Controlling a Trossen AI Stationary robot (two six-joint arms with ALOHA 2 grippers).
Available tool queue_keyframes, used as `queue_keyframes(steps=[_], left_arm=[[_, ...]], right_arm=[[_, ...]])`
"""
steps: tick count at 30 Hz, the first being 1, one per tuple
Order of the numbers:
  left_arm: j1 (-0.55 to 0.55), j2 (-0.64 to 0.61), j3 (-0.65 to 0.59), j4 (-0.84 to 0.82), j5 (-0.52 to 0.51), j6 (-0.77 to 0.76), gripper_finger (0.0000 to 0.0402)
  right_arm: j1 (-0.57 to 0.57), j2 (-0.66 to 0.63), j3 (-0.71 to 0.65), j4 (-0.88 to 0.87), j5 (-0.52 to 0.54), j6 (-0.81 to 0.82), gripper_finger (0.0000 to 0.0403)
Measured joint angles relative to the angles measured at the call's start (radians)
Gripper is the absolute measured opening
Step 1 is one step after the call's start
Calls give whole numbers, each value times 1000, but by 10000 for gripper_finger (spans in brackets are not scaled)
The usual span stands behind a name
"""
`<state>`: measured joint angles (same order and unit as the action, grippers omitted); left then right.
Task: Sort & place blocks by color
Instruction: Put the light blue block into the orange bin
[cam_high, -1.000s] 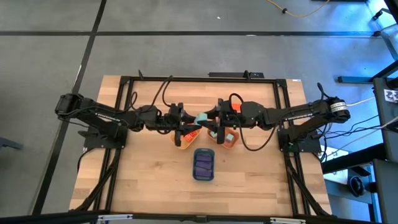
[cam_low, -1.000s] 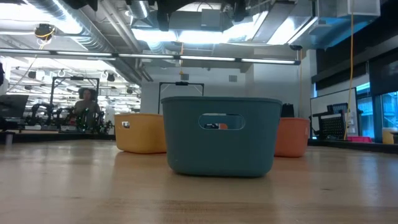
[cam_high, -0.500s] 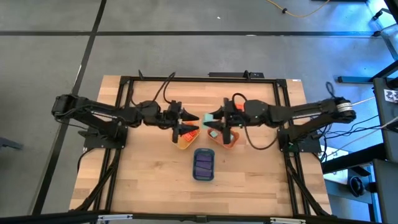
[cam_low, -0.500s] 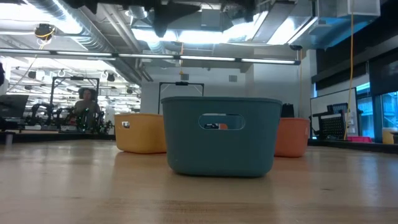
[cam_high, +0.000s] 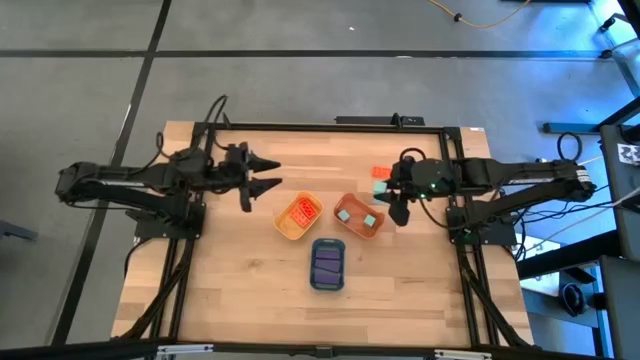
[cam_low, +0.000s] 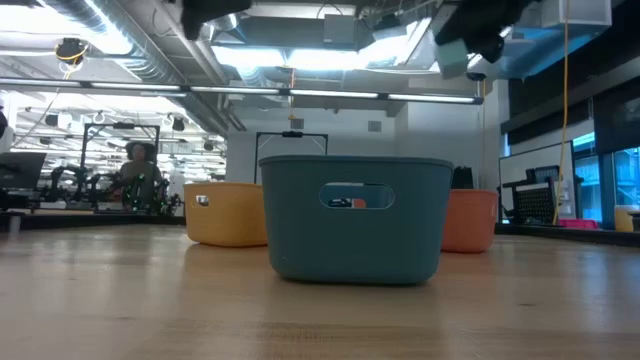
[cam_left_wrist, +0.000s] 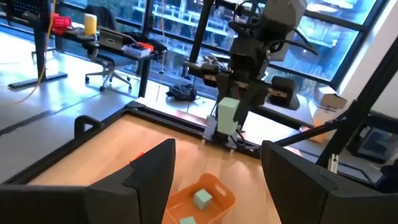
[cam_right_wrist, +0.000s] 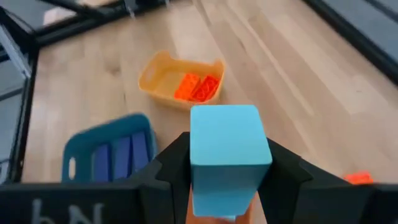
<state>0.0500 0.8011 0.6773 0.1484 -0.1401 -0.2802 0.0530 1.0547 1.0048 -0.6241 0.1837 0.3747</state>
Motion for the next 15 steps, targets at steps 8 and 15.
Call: queue_keyframes(steps=[8, 15], left_arm=[[-28, -105, -105, 63, -13, -85, 227], [-32, -108, -106, 95, -2, -78, 227]], right_arm=[[12, -55, -84, 45, 7, 93, 136], [-71, 65, -15, 31, -81, 119, 136]])
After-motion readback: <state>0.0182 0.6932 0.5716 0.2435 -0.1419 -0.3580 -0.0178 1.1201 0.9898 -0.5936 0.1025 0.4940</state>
